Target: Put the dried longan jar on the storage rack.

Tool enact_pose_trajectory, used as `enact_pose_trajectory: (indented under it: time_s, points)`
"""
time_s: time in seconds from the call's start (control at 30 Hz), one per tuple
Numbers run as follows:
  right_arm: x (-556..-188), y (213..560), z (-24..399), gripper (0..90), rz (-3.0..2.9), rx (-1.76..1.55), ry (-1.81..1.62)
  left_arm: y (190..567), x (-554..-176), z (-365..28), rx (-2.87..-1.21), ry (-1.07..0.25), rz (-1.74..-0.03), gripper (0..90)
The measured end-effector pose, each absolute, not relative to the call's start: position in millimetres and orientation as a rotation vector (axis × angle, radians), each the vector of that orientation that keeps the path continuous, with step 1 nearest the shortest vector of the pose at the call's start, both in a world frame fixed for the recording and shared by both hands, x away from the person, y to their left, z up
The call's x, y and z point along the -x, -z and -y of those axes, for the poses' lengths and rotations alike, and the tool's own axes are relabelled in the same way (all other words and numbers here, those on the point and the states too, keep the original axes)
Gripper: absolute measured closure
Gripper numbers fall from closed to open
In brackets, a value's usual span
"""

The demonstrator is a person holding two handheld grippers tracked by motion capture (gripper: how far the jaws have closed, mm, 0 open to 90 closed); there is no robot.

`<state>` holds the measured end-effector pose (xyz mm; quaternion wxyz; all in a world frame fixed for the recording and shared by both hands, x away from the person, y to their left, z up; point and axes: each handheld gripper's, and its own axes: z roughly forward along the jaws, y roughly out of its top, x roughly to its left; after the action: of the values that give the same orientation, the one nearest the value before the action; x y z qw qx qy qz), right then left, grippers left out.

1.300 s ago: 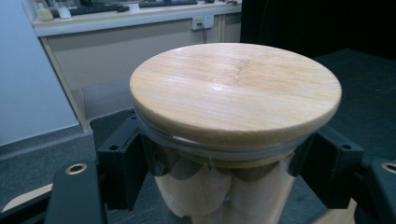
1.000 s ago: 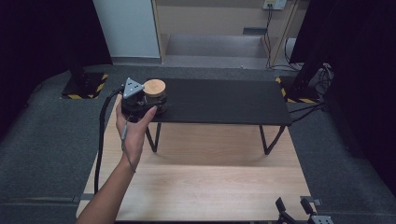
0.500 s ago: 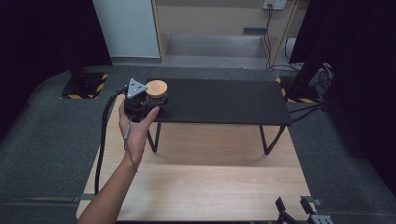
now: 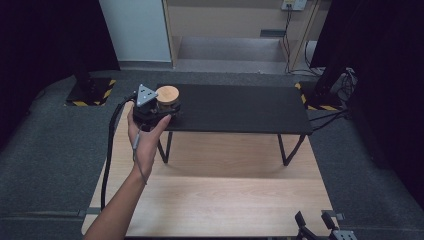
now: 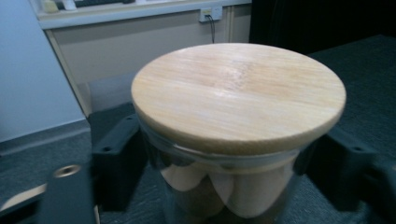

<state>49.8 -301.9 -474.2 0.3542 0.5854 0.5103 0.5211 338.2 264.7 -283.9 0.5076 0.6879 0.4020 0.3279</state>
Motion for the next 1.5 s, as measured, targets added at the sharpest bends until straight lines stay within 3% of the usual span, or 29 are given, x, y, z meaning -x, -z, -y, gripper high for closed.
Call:
enact_pose_trajectory:
  time_s: [0.13, 0.3, 0.9, 1.3, 1.5]
  points:
    - [-49.0, 474.3, 301.5, 7.3, -1.312, -1.512, -1.345, 283.5, -337.7, -265.1, -1.658, -0.793, -0.970, 7.1]
    - [-49.5, 473.6, 300.8, 7.1, -1.314, -1.511, -1.347, 282.0, -336.2, -269.9, -1.645, -0.769, -0.970, 4.1]
    - [-50.2, 469.5, 297.7, 6.8, -1.325, -1.490, -1.351, 287.3, -305.7, -288.6, -1.604, -0.771, -0.931, 3.3]
    - [-52.8, 468.2, 293.0, 6.8, -1.338, -1.472, -1.375, 303.4, -255.1, -292.7, -1.599, -0.850, -0.902, 2.8]
    - [-53.8, 467.9, 290.9, 6.7, -1.344, -1.465, -1.380, 323.1, -228.0, -300.7, -1.569, -0.801, -0.900, 2.7]
